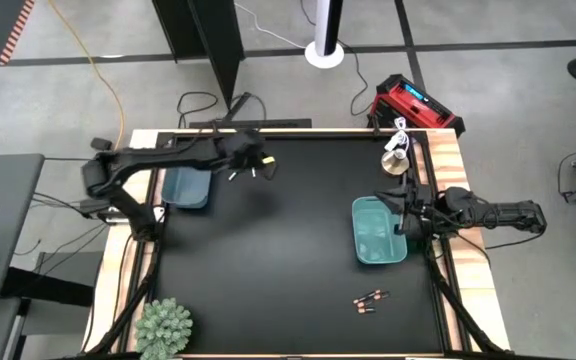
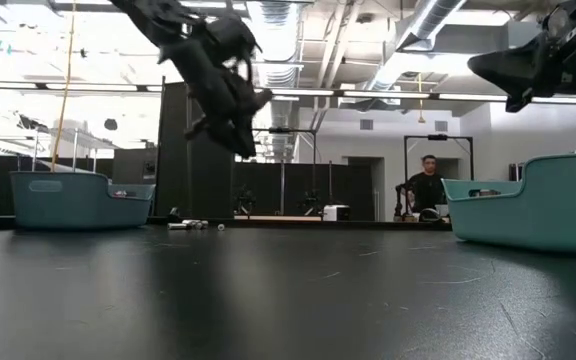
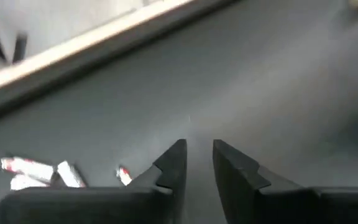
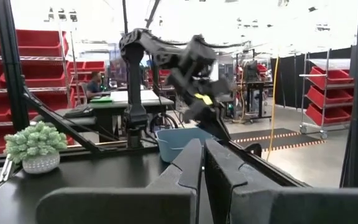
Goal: Sort batteries
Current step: Put the silver battery into the blue bin
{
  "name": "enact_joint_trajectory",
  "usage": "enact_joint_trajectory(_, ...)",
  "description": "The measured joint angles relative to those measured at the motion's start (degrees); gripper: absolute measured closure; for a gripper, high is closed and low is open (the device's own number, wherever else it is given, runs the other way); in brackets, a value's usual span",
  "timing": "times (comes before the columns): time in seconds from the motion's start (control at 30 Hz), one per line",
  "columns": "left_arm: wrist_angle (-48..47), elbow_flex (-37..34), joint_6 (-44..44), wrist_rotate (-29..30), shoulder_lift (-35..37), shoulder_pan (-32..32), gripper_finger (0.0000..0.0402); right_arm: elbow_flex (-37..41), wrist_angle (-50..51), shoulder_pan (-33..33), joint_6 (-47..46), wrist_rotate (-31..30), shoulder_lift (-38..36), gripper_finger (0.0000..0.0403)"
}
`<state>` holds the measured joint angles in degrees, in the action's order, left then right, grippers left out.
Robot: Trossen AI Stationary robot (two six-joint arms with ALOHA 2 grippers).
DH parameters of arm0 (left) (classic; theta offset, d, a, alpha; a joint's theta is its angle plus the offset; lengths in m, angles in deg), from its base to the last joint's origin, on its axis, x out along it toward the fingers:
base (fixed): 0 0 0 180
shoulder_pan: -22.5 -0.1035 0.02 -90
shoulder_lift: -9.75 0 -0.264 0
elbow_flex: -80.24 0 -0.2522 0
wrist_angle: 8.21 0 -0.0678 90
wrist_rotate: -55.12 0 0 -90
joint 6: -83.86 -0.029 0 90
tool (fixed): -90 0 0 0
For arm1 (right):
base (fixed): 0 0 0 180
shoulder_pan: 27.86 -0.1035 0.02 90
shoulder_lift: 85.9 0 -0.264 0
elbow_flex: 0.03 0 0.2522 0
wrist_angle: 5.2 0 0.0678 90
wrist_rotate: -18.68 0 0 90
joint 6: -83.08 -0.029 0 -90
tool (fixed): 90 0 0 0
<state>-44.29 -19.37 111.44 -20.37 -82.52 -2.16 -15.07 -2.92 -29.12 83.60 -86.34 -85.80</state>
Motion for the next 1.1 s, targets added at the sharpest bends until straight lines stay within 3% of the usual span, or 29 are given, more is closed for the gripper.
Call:
enact_joint_trajectory(0.13,-6.84,4.62,3.31,-3.50,-5.35,-1.74,0.0290,-0.04,1.00,0.00,-1.17,0.00,0.00,0.0365)
enact_joint_trajectory(0.33,-10.52,6.92,5.24,-3.77,-9.02,-2.43,0.0247,-0.09,0.80,0.00,-1.17,-0.02,0.00,0.0365)
enact_joint_trajectory(0.6,-19.46,6.78,8.37,-3.64,-9.12,-3.40,0.0243,-0.15,0.74,0.22,-0.47,0.00,0.00,0.0365)
enact_joint_trajectory(1.1,-17.59,5.36,11.54,-5.07,-10.39,-3.33,0.0243,-0.17,0.48,4.11,-0.34,-0.02,0.00,0.0365)
